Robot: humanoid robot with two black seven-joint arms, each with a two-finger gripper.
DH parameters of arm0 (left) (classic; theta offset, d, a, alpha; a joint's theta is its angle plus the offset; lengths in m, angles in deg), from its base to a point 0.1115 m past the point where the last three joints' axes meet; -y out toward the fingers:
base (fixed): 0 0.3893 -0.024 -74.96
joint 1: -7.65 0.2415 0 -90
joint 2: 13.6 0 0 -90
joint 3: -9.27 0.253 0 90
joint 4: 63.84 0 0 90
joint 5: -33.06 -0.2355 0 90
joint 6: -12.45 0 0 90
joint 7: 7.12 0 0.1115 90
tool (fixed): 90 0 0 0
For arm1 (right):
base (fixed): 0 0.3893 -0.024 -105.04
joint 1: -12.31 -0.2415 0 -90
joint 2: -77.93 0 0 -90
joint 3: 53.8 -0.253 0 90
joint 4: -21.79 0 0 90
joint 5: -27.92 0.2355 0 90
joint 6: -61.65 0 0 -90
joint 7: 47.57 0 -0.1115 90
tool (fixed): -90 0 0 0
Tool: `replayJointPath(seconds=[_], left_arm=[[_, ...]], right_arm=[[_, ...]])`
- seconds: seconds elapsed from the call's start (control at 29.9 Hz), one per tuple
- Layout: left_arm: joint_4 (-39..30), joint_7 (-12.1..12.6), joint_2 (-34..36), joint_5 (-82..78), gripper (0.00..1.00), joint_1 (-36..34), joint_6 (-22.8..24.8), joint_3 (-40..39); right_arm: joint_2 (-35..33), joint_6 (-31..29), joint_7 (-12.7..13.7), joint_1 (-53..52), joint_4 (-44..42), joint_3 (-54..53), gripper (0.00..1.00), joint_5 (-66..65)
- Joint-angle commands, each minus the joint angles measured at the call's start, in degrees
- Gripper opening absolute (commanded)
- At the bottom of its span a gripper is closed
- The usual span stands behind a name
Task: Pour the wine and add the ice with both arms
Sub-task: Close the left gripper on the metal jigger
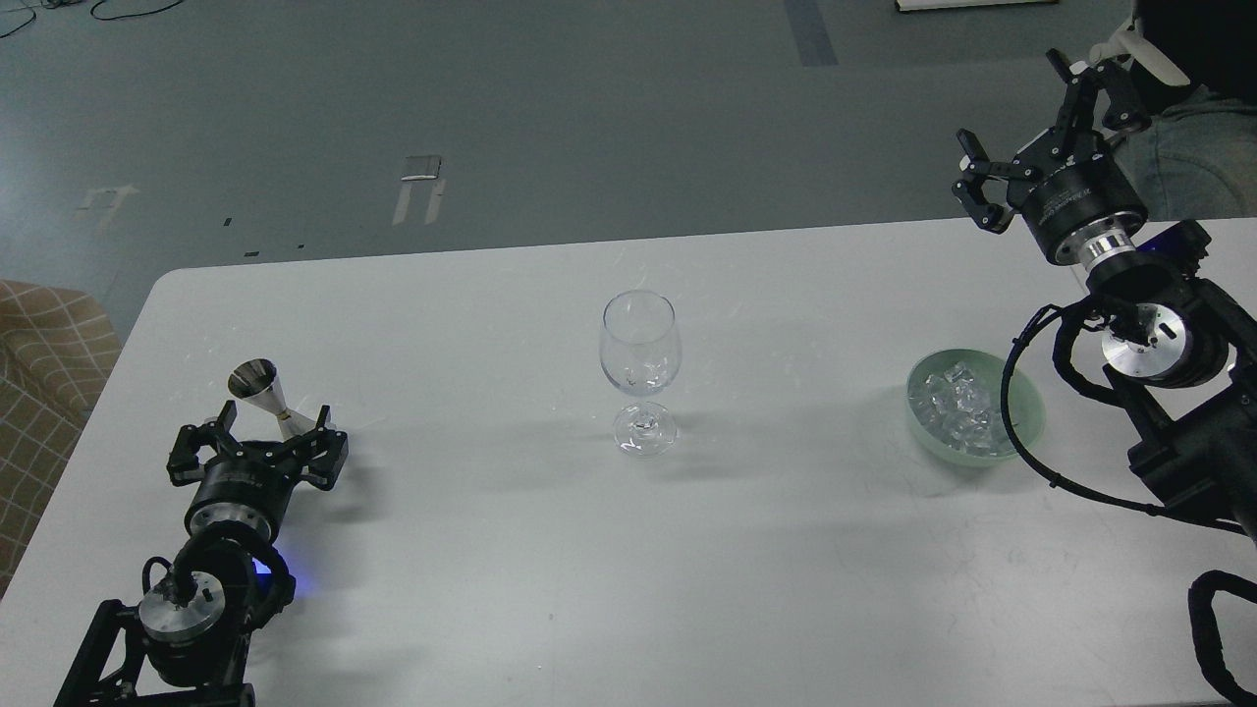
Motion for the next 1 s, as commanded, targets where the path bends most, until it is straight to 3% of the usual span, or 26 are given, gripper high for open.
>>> replayJointPath(seconds=[0.0,0.47,0.7,0.8,0.9,0.97], left_arm=[[2.3,-0.1,0.2,0.0,0.99,-1.9,0.5,0.0],[4.4,-0.1,1.3,-0.1,0.99,-3.2,2.0,0.2],[4.8,-0.2,1.3,-0.2,0.87,-3.3,1.9,0.3],[5.2,-0.4,1.2,-0.2,0.77,-3.4,1.6,0.3],[5.2,-2.1,1.2,-0.2,0.68,-3.4,1.2,0.4],[5.3,-2.2,1.2,-0.3,0.67,-3.4,1.2,0.4]], right_arm=[[0.1,0.1,0.0,0.1,0.0,0.0,1.00,0.0],[-0.1,0.1,0.0,0.2,0.1,0.0,1.00,0.0],[0.0,0.1,0.0,0.1,0.1,-0.1,1.00,0.0],[0.0,0.1,0.0,0.1,0.1,-0.1,1.00,0.0],[-0.1,0.1,0.0,0.1,0.1,-0.1,1.00,0.0],[-0.1,0.1,0.0,0.1,0.1,-0.1,1.00,0.0]])
